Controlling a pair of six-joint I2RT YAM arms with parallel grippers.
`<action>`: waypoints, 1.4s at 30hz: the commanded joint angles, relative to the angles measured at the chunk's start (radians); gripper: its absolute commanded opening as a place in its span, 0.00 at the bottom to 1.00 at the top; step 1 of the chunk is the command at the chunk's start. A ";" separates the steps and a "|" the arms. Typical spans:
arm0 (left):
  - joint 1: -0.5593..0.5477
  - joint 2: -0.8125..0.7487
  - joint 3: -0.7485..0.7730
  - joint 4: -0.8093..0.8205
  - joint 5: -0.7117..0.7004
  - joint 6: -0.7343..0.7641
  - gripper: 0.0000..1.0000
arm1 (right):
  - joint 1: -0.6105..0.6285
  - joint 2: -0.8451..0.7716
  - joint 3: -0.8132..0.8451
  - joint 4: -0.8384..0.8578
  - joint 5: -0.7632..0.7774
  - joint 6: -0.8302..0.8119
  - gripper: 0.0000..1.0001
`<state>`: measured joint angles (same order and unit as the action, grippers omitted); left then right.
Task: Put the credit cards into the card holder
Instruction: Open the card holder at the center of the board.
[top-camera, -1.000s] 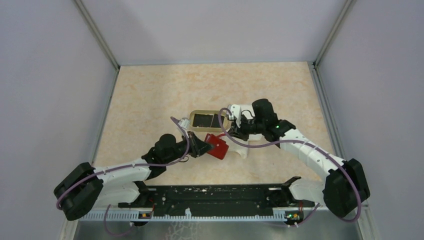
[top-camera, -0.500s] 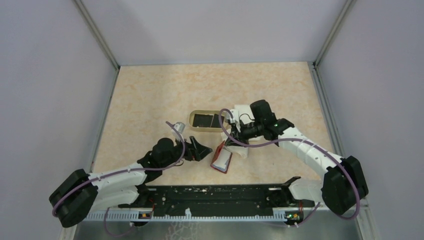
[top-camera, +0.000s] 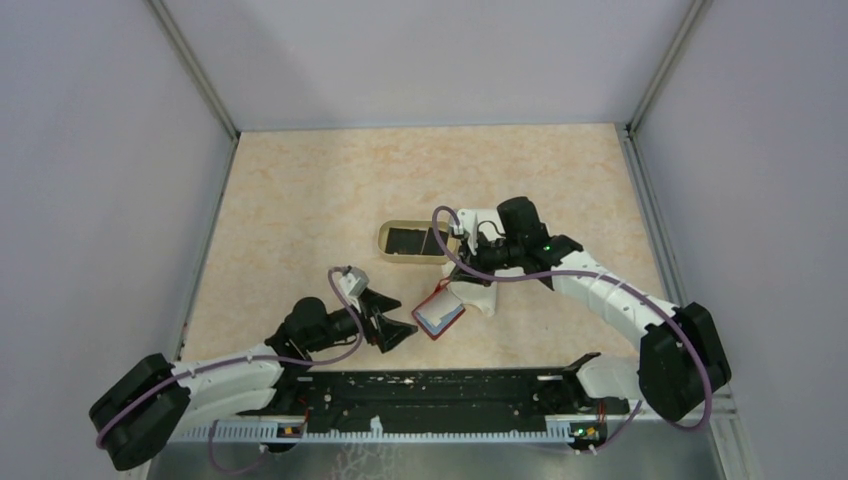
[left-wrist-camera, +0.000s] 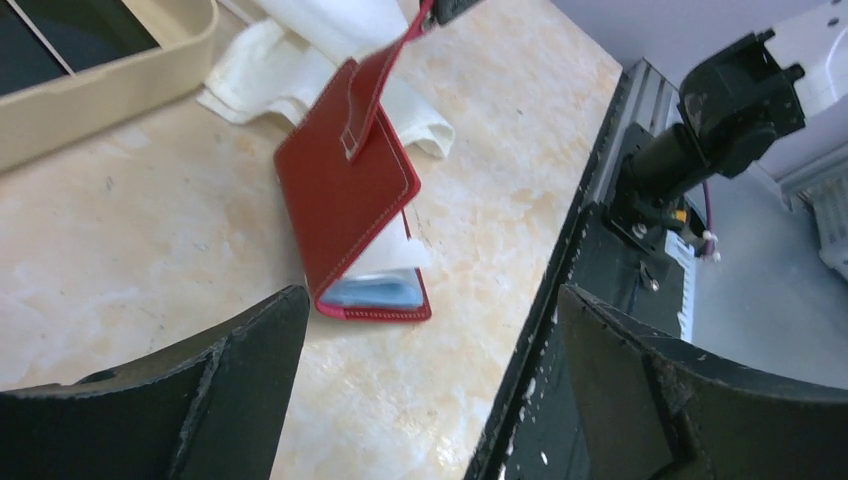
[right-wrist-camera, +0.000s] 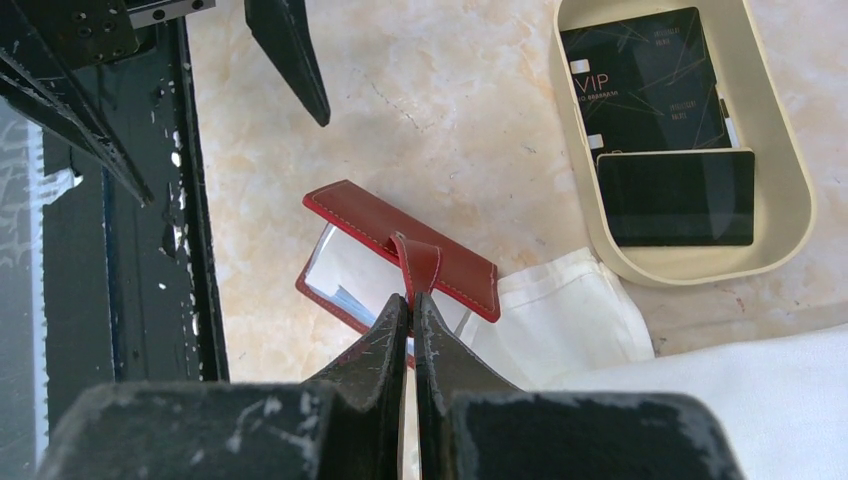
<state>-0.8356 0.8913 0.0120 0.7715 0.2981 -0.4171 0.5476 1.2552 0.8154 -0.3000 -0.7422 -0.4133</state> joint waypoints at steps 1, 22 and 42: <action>-0.026 0.054 -0.007 0.185 -0.100 0.022 0.99 | 0.002 0.007 0.027 0.051 -0.006 0.019 0.00; -0.087 0.414 0.285 -0.067 -0.155 0.294 0.00 | 0.001 -0.032 0.033 -0.048 0.044 -0.171 0.43; -0.056 0.493 0.547 -0.321 0.253 0.498 0.00 | 0.075 -0.025 -0.086 -0.025 -0.099 -0.394 0.53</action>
<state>-0.9016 1.3933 0.5339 0.4370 0.4843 0.0505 0.5888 1.2137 0.7197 -0.3508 -0.8173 -0.7635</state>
